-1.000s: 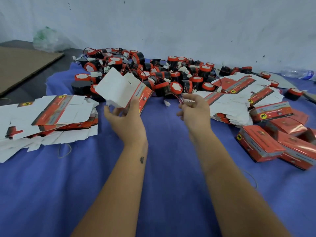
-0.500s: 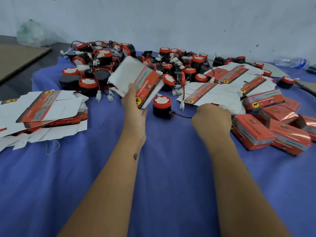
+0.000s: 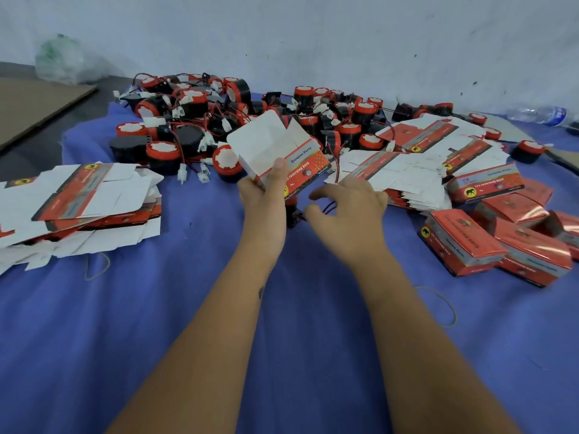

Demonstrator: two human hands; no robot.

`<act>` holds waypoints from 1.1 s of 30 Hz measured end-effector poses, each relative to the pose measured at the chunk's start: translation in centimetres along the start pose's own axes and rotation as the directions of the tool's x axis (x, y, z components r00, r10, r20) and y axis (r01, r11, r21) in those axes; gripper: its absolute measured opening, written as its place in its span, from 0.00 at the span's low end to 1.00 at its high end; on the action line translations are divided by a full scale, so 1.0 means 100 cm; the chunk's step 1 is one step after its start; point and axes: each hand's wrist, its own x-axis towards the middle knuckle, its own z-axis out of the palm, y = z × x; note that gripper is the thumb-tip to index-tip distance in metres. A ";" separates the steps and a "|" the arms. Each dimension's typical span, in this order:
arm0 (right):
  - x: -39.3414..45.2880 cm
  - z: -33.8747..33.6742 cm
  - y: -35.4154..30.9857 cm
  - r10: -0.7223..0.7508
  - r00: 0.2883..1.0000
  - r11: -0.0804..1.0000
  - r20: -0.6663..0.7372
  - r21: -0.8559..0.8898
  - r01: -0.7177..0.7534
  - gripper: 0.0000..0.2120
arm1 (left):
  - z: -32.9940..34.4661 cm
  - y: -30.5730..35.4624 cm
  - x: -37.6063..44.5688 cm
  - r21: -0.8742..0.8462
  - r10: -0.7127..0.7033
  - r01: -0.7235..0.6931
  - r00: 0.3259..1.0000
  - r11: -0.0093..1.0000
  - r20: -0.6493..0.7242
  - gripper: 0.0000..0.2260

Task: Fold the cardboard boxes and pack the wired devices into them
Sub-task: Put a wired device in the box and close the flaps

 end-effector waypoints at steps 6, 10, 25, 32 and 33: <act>-0.004 0.009 -0.008 -0.089 0.994 0.987 0.069 -0.130 0.097 0.33 | -0.004 0.002 0.001 -0.020 0.012 -0.013 0.999 1.000 -0.031 0.18; -0.002 0.014 -0.012 -0.013 0.996 0.987 0.092 -0.161 0.028 0.31 | -0.006 0.002 0.003 -0.025 0.014 -0.014 1.000 1.000 -0.020 0.20; -0.003 0.015 -0.014 -0.001 0.995 0.997 0.100 -0.074 0.009 0.21 | -0.017 0.005 0.003 0.083 0.063 -0.056 0.995 0.995 -0.080 0.18; -0.001 0.011 -0.012 0.246 0.967 0.920 0.059 0.300 -0.252 0.21 | -0.017 0.005 0.002 0.075 0.182 -0.170 0.960 0.983 -0.214 0.10; -0.001 0.009 -0.011 0.266 0.964 0.903 -0.010 0.353 -0.246 0.22 | -0.022 0.005 0.005 0.108 0.226 -0.204 0.938 0.973 -0.264 0.10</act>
